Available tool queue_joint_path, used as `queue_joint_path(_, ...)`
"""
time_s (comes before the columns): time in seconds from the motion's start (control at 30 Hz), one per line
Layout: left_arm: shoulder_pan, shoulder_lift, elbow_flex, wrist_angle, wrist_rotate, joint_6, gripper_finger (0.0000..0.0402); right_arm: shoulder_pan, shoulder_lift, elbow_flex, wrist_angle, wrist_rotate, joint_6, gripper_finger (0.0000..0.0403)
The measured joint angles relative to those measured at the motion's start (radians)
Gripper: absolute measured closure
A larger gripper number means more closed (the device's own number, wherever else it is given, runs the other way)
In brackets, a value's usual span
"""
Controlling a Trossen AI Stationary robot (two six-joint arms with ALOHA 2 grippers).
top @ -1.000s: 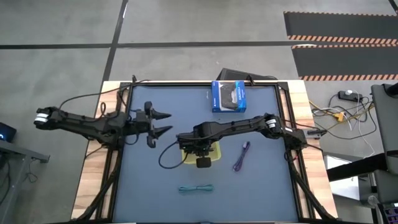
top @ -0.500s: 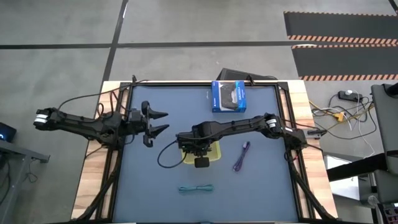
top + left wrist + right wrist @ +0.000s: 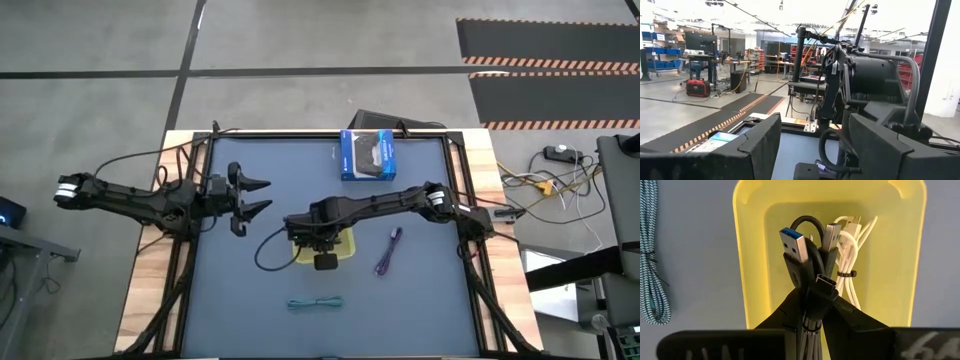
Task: Pick and place USB-C Cables
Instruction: Put the black charger cable into the yellow bin
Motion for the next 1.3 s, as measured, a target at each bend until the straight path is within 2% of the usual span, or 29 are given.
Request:
queue_joint_path(0.6, 0.000, 0.000, 0.000, 0.000, 0.000, 0.000, 0.0182, 0.000, -0.002, -0.071, 0.055, 0.000, -0.001, 0.0360)
queue_joint_path(1.3, 0.000, 0.000, -0.002, 0.000, 0.000, 0.000, 0.0182, 0.000, -0.002, -0.078, 0.081, -0.001, -0.009, 0.0360)
